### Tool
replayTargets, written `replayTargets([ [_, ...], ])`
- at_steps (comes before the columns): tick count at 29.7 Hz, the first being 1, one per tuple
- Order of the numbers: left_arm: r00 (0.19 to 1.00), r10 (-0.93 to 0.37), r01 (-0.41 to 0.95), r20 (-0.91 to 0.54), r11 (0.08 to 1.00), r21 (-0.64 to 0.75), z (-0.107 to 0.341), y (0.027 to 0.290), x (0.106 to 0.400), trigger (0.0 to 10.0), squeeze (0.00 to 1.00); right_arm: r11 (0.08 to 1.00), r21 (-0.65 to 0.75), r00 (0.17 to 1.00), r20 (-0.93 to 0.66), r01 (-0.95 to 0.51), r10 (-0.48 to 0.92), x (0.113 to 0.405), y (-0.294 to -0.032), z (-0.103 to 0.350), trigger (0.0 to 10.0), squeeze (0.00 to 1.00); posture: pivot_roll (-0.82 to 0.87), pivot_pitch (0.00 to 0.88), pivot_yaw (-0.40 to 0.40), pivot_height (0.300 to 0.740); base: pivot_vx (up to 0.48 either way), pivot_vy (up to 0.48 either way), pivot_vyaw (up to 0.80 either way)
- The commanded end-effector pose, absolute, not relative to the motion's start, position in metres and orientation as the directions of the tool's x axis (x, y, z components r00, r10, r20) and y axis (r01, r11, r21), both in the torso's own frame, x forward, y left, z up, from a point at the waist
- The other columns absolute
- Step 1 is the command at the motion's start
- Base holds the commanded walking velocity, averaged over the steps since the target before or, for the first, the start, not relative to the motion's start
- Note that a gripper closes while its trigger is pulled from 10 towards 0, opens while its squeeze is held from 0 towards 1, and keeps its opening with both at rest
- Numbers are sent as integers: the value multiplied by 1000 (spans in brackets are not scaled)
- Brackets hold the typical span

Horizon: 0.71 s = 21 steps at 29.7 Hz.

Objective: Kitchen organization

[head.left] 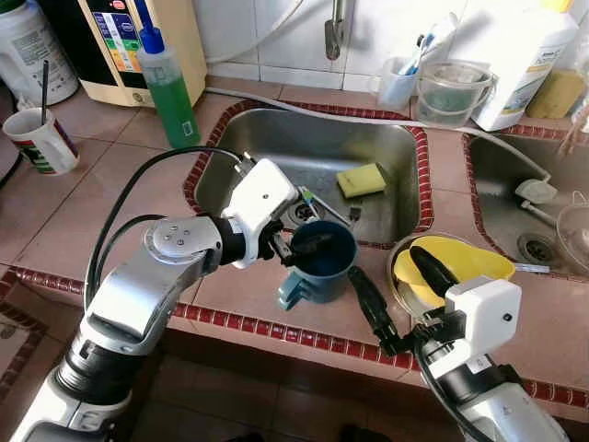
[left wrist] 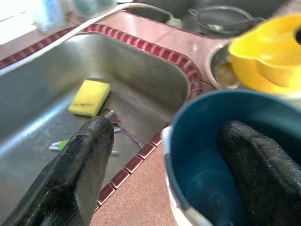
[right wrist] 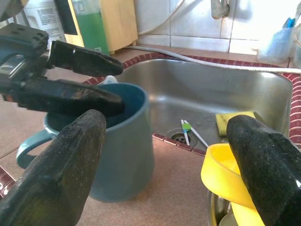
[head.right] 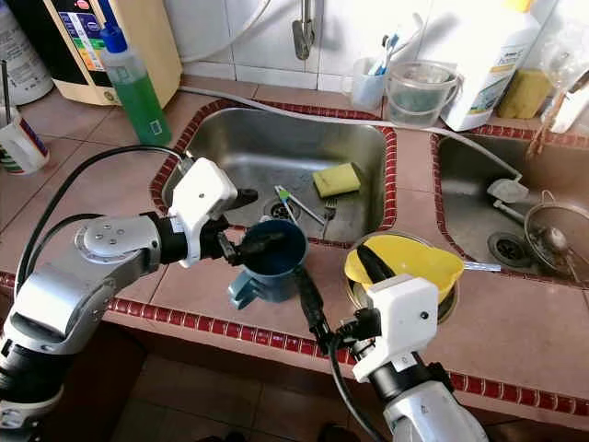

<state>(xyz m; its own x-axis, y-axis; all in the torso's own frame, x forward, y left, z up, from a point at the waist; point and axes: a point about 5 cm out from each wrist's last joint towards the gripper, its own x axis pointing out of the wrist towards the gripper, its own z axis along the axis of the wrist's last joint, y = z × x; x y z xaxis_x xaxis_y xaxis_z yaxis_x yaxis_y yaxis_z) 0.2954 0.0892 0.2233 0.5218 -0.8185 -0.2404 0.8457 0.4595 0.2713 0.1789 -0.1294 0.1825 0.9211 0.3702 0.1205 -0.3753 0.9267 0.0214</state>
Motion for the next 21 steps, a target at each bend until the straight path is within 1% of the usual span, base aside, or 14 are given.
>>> replayTargets([
  [1,503,-823,855,-262,430,290,222,88,295,0,0,928,18,922,126,-372,367,176,-131,187,10000,0,-281,191,55,732,0,0,0],
  [12,474,-839,869,-268,398,294,224,89,295,0,0,930,18,924,126,-367,362,179,-133,188,10000,0,-281,180,62,732,0,0,0],
  [21,466,-844,872,-267,388,298,225,87,295,0,0,931,19,925,128,-364,358,180,-133,188,10000,0,-281,177,63,732,0,0,0],
])
